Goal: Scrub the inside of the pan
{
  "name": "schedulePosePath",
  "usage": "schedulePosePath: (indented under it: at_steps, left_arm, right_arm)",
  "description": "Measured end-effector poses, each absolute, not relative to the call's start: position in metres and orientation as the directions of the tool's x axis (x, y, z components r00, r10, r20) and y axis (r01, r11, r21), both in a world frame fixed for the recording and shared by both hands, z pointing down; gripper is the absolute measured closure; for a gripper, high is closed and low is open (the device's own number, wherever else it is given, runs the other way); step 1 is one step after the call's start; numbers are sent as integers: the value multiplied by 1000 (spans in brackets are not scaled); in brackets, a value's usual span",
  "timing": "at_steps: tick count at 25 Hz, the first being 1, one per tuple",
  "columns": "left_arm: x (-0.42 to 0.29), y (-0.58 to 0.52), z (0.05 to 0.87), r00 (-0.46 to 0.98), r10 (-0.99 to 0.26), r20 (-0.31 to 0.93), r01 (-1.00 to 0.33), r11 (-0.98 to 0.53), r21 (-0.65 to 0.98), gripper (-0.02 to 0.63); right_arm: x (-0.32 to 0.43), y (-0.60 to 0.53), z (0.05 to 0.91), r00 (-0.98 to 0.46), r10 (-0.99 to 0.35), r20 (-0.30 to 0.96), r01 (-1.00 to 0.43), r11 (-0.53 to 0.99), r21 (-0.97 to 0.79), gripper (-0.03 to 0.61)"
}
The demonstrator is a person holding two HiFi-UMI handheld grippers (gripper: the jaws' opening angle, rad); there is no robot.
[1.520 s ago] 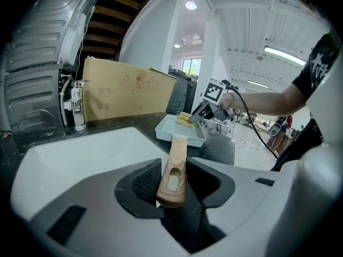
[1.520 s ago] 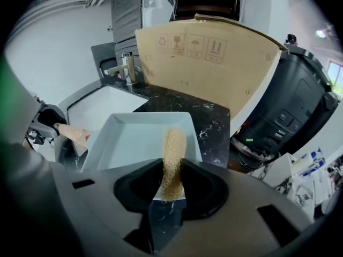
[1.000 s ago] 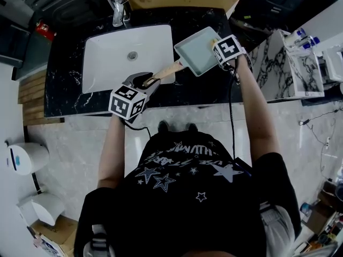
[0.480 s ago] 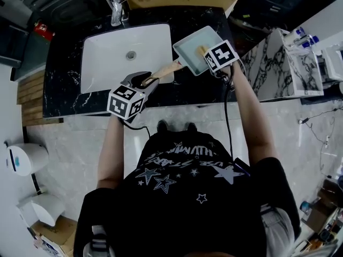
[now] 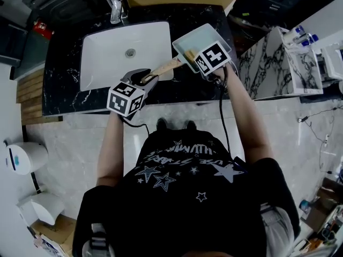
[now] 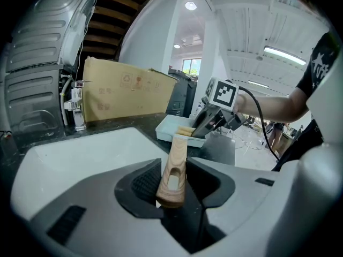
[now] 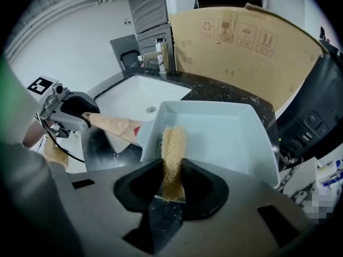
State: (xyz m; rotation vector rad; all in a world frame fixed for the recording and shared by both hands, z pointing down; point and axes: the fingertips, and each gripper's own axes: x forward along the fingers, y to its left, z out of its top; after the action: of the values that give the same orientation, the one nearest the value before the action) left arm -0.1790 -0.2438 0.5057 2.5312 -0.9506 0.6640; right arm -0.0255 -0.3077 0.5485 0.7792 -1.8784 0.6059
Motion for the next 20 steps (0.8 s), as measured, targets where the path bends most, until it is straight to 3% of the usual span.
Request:
schedulePosePath:
  at_steps: [20]
  left_arm:
    - [-179,-242,506,643,-543,539,-711,-685,158,463]
  right_arm:
    - [-34,-302,546,-403,-241,883,-720,679,-143,471]
